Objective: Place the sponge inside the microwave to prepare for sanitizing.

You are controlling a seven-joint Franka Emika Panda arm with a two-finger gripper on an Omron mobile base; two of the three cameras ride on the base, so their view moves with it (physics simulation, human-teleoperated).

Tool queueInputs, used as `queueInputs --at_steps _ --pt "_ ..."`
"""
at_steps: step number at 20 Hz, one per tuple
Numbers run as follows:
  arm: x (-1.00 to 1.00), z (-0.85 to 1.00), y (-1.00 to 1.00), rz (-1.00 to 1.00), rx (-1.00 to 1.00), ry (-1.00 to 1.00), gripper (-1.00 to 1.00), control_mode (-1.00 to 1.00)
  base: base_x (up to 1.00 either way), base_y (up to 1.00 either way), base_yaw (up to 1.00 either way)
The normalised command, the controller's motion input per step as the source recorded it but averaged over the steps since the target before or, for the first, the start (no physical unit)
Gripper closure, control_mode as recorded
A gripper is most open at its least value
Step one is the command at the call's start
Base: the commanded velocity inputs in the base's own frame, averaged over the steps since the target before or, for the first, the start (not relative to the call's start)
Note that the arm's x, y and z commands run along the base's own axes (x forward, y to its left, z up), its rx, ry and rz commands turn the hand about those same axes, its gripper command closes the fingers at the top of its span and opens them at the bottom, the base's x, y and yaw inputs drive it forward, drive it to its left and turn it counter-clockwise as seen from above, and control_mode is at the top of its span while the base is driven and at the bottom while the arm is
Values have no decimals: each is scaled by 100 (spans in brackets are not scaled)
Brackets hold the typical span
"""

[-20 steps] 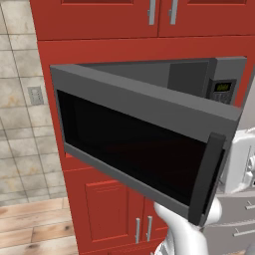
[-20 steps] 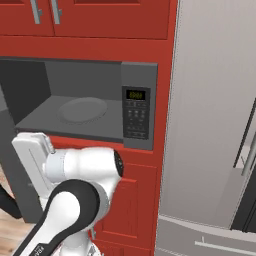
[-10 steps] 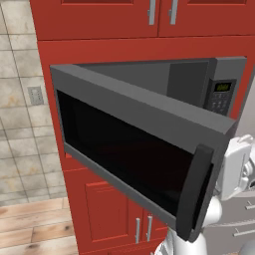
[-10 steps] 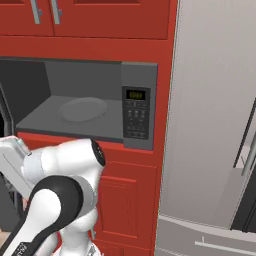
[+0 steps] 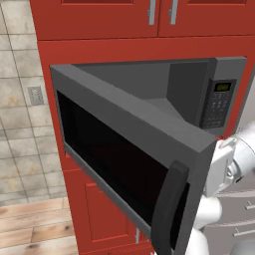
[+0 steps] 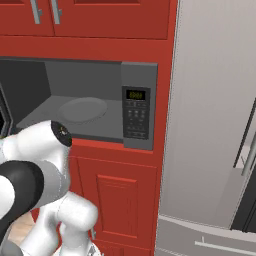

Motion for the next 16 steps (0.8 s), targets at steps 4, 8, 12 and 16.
queueInputs --at_steps 4,8,12,16 --pt "-28 -17 68 -1 9 -21 -100 -100 0 0 0" --pt "-28 -19 67 -3 12 -22 -100 -100 0 0 0" --pt "-26 -22 69 -6 12 -20 -100 -100 0 0 0" --pt "-22 -26 72 -8 11 -18 -100 -100 0 0 0"
